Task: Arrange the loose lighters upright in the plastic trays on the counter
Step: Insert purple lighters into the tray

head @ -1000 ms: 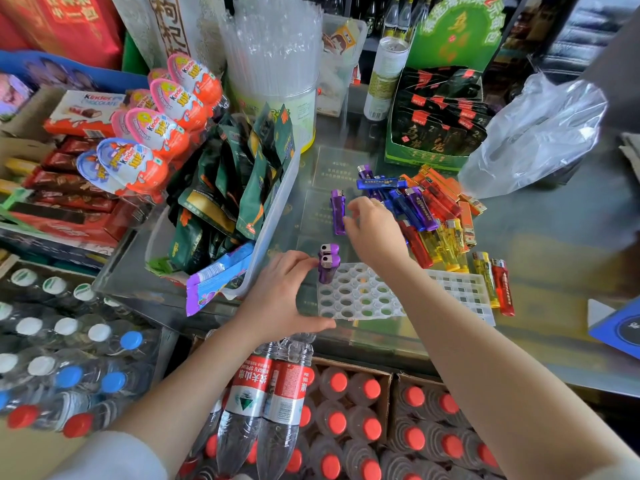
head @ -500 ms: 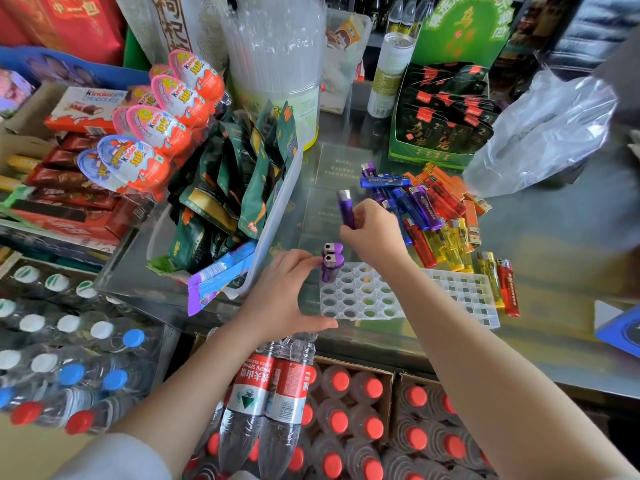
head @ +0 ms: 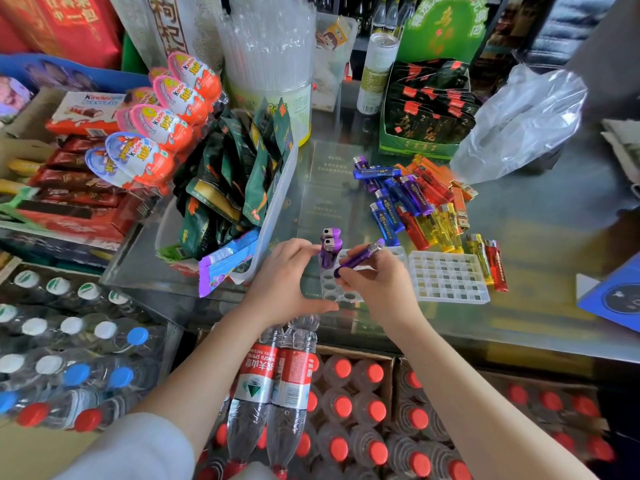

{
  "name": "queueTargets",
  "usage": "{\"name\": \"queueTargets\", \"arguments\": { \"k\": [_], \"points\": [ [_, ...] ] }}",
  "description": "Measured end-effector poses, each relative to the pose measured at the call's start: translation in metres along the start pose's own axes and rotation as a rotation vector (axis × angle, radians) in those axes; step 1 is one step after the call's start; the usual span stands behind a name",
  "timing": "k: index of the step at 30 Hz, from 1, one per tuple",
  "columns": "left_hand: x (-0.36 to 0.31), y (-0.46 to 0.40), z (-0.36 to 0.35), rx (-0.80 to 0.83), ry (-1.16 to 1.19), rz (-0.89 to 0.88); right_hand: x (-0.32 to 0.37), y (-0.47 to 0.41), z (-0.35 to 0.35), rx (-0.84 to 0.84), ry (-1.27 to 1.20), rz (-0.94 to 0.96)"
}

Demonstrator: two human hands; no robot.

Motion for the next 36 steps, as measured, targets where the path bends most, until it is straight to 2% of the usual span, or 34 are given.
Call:
{"name": "queueTargets", "arguments": {
  "k": [6, 10, 19, 23, 30, 36],
  "points": [
    [0.001, 0.000, -0.001, -0.001, 0.021, -0.003, 0.005, -0.002, -0.007, -0.056, 0.270, 0.081],
    [0.002, 0.000, -0.001, 0.005, 0.017, -0.005, 0.009, -0.001, -0.014, -0.013, 0.356, 0.118],
    [0.000, 0.000, 0.000, 0.024, 0.029, 0.015, 0.019, -0.007, -0.014, 0.089, 0.800, 0.274],
    [-0.001, 0.001, 0.001, 0.027, 0.045, 0.023, 0.022, -0.017, -0.012, 0.131, 0.809, 0.254],
    [-0.002, -0.002, 0.002, 0.046, 0.053, 0.035, 0.015, -0.012, -0.014, 0.069, 0.700, 0.257],
    [-0.005, -0.002, -0.001, 0.026, 0.070, 0.057, 0.017, -0.014, -0.018, 0.156, 0.845, 0.247]
  ]
}}
Point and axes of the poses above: each hand's wrist, its own y-axis away from the middle knuckle, its own z-axis out of the back of the hand, x = y × z, the point moved 2 cm from there along -y, towards the middle knuckle, and after that the axes turned 4 degrees about z, right-handed, at the moved point
